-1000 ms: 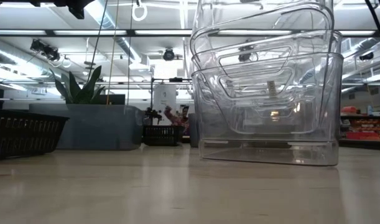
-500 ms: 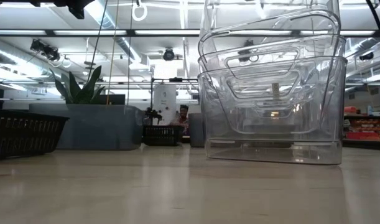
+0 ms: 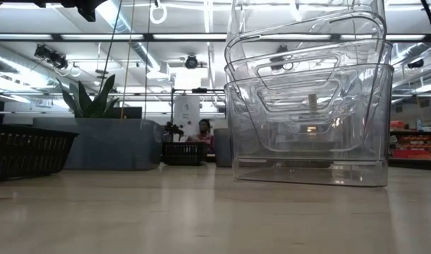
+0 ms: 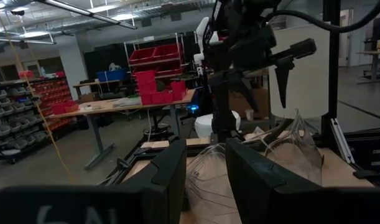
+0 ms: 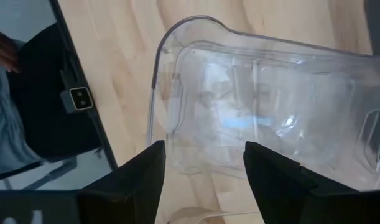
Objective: Stack baskets by color
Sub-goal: Stack the top transparent bin on the bottom stacked transparent bins
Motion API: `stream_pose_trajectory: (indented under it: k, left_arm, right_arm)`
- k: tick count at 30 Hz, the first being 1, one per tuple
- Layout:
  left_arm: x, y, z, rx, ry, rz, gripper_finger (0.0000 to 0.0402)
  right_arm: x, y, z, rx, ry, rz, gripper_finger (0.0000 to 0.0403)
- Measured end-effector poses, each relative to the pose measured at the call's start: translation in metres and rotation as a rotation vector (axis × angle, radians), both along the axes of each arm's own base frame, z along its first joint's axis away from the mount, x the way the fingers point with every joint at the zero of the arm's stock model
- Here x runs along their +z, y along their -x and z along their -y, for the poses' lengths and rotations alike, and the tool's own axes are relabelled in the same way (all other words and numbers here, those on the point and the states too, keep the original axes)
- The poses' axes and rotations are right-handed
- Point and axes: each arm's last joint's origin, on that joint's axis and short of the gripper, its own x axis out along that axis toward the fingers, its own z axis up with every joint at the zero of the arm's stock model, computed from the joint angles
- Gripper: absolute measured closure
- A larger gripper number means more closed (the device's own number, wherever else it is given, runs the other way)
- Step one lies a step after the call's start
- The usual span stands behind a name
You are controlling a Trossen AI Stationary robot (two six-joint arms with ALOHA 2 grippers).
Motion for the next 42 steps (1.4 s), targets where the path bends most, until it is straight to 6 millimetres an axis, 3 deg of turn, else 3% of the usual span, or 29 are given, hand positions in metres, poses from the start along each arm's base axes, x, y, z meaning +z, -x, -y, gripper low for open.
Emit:
stream_pose_trajectory:
  k: [9, 42]
  left_arm:
    - [0.0, 0.0001, 0.0, 0.0, 0.0, 0.0, 0.0283]
    - [0.0, 0.0, 0.0, 0.0, 0.0, 0.0, 0.0283]
  right_arm:
    - [-0.0003, 0.0003, -0.0019, -0.043, 0.05, 0.005, 0.0196]
    - [-0.0004, 0.0002, -0.0015, -0.022, 0.055, 0.009, 0.0197]
